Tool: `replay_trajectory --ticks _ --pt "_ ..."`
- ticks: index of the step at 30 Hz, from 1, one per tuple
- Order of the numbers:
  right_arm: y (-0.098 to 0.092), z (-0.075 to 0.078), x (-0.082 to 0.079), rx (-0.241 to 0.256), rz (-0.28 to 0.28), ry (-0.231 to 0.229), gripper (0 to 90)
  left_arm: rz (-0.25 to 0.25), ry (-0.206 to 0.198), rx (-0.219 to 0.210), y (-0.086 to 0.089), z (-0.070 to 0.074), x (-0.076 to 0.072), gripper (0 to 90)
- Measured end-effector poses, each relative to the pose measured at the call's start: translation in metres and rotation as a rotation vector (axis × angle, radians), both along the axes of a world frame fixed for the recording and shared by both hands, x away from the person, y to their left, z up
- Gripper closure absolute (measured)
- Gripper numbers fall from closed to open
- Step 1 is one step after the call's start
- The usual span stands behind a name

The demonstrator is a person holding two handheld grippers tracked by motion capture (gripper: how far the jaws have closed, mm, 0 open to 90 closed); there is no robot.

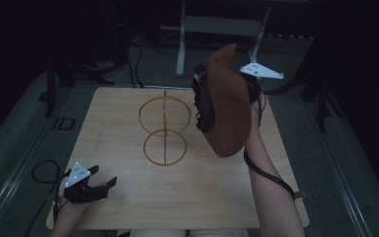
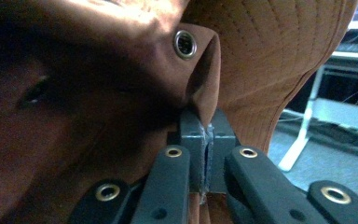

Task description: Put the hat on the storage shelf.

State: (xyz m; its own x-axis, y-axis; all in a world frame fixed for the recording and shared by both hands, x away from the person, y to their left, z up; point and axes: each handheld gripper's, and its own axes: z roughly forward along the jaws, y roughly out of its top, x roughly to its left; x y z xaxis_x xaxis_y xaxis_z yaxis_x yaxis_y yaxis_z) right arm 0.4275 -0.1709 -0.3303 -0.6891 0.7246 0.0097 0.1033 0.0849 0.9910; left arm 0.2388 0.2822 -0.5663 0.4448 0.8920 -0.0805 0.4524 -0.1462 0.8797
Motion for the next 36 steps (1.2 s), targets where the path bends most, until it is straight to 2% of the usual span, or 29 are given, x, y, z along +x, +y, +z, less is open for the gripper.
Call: replay_trajectory --ticks 1,3,4,6,7,8,9,11,12,13,15,17,18,19,20,24,26,27,28,29,30,31,32,33,34,35,36 --pt "0.000 0.000 0.000 0.000 0.000 0.000 88.3 0.000 0.000 0.000 0.000 0.000 0.000 15.8" --pt "0.017 0.009 0.003 -0.021 -0.027 -0.031 88.3 0.025 -0.010 -0.026 0.006 -0.001 -0.002 15.5" --pt "0.017 0.009 0.003 -0.021 -0.027 -0.031 88.3 0.033 -0.008 -0.024 0.007 -0.001 -0.002 15.5" --pt "0.039 0.018 0.004 -0.059 -0.029 -0.056 88.3 0.051 -0.013 -0.022 0.010 -0.001 -0.004 15.5" --pt "0.046 0.020 0.004 -0.073 -0.021 -0.058 88.2 0.057 -0.013 -0.013 0.010 -0.001 -0.003 15.5" --pt "0.046 0.020 0.004 -0.073 -0.021 -0.058 88.2 0.057 -0.013 -0.013 0.010 -0.001 -0.003 15.5" --pt "0.062 0.022 0.003 -0.097 0.002 -0.064 88.2 0.058 -0.015 -0.014 0.011 -0.001 -0.003 15.5" --pt "0.077 0.022 0.001 -0.135 0.024 -0.065 88.1 0.064 -0.012 -0.020 0.011 -0.002 -0.003 15.5" --pt "0.077 0.022 0.001 -0.135 0.024 -0.065 88.1 0.065 -0.013 -0.016 0.011 -0.002 -0.003 15.5" --pt "0.090 0.021 0.000 -0.140 0.072 -0.039 88.0 0.061 -0.012 -0.020 0.011 -0.002 -0.003 15.5" --pt "0.101 0.018 -0.002 -0.152 0.111 -0.026 88.0 0.064 -0.011 -0.032 0.011 -0.003 -0.003 15.6" --pt "0.111 0.013 -0.002 -0.148 0.164 0.011 87.8 0.067 -0.011 -0.035 0.012 -0.003 -0.003 15.6" --pt "0.111 0.013 -0.002 -0.148 0.164 0.011 87.8 0.070 -0.012 -0.035 0.012 -0.003 -0.003 15.6" --pt "0.120 0.007 -0.001 -0.152 0.193 0.041 87.6 0.068 -0.011 -0.039 0.012 -0.004 -0.003 15.6" --pt "0.120 0.007 -0.001 -0.152 0.193 0.041 87.6 0.068 -0.011 -0.039 0.012 -0.004 -0.003 15.6" --pt "0.139 -0.006 0.001 -0.203 0.245 0.085 85.1 0.069 -0.012 -0.039 0.012 -0.004 -0.003 15.7" --pt "0.141 -0.009 0.002 -0.204 0.261 0.103 83.6 0.072 -0.012 -0.040 0.013 -0.005 -0.003 15.6" --pt "0.145 -0.014 0.005 -0.202 0.291 0.134 78.4 0.073 -0.009 -0.040 0.013 -0.005 -0.003 15.7" --pt "0.145 -0.014 0.005 -0.202 0.291 0.134 78.4 0.073 -0.009 -0.040 0.013 -0.005 -0.003 15.6" --pt "0.146 -0.017 0.006 -0.209 0.304 0.152 75.4 0.075 -0.008 -0.040 0.013 -0.005 -0.003 15.6" --pt "0.149 -0.020 0.007 -0.225 0.307 0.151 67.0 0.076 -0.009 -0.037 0.013 -0.006 -0.003 15.6" --pt "0.149 -0.020 0.007 -0.225 0.307 0.151 67.0 0.072 -0.006 -0.040 0.013 -0.006 -0.002 15.6" --pt "0.152 -0.023 0.007 -0.248 0.320 0.164 53.6 0.074 -0.007 -0.034 0.012 -0.007 -0.002 15.6" --pt "0.153 -0.023 0.007 -0.234 0.335 0.173 48.6 0.069 -0.006 -0.030 0.012 -0.008 -0.002 15.6" --pt "0.154 -0.023 0.007 -0.237 0.338 0.184 47.3 0.071 -0.006 -0.028 0.012 -0.008 -0.002 15.6" --pt "0.154 -0.023 0.007 -0.242 0.343 0.189 42.2 0.075 -0.008 -0.026 0.011 -0.009 -0.002 15.5" --pt "0.154 -0.023 0.005 -0.227 0.352 0.178 37.9 0.075 -0.008 -0.026 0.011 -0.009 -0.002 15.5"
